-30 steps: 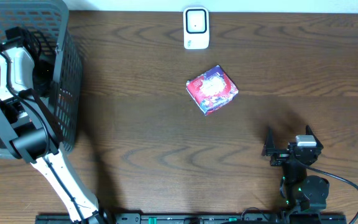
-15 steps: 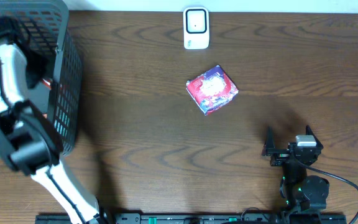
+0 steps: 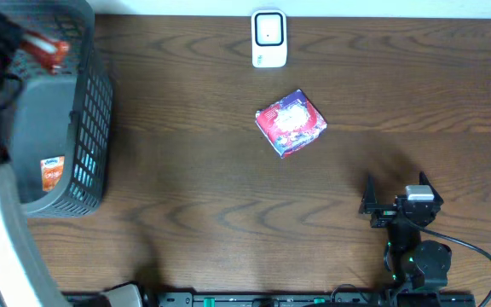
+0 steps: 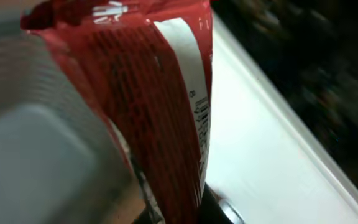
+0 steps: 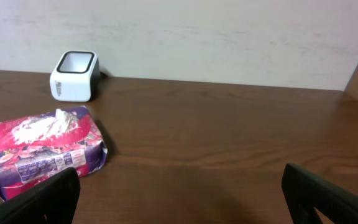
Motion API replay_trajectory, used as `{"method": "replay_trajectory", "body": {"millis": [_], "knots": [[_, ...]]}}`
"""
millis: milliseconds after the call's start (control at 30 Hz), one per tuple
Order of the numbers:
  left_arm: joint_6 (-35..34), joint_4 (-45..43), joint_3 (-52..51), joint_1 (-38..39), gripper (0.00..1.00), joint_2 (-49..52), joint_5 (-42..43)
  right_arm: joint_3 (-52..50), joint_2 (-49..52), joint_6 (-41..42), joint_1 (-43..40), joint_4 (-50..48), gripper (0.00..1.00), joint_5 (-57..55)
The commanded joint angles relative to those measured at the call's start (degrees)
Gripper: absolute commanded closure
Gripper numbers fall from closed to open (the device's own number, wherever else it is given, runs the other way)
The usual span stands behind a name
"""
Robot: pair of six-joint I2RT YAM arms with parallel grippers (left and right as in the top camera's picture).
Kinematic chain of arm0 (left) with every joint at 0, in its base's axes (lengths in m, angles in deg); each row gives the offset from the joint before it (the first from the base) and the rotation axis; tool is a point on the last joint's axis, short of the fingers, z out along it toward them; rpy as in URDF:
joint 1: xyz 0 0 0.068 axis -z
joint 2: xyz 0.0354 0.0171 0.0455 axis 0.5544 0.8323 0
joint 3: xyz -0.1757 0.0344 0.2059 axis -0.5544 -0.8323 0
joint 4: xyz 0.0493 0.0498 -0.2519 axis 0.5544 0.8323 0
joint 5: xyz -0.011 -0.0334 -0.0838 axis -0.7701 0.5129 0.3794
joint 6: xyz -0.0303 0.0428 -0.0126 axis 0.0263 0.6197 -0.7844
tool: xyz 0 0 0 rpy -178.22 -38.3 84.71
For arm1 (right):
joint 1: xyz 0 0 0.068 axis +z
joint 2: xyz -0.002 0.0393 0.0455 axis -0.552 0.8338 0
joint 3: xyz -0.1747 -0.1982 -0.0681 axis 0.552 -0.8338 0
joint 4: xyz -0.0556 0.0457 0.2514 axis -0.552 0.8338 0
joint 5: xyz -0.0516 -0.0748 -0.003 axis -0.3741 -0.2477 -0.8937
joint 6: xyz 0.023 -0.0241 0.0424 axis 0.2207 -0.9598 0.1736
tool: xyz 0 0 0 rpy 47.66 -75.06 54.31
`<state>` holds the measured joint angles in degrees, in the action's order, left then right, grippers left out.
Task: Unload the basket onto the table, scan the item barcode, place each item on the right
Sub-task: 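Place the red snack bar beside the tissue pack with the left gripper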
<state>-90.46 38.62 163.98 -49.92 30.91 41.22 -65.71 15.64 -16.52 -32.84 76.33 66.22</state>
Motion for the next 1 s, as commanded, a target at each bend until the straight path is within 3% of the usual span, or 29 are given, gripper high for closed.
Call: {"method": "replay_trajectory", "body": {"millis": [0,100,367,600,967], "knots": [[2.97,0.33,0.0,8.15,0.93,0.94,3.67,-0.07,-0.31,-0.66,-0.48,0.24,0.01,0.04],[6.99,2.47,-0.96,16.48,0.93,2.38,2.93,-0.07,-0.31,-0.66,-0.48,0.24,0.01,0.07],[6.93,15.17,-3.08,32.68,0.93,15.56,-5.35,-0.07,-0.31,-0.66,-0.48,0.24,0.01,0.07],[1.99,19.56,-3.08,38.99,0.93,32.13,-5.33,-0.07,-0.31,-0.66,-0.48,0.24,0.01,0.04],[-3.56,15.23,-3.08,43.17,0.93,49.42,3.3,-0.07,-0.31,-0.66,-0.48,0.24,0.01,0.04]]}}
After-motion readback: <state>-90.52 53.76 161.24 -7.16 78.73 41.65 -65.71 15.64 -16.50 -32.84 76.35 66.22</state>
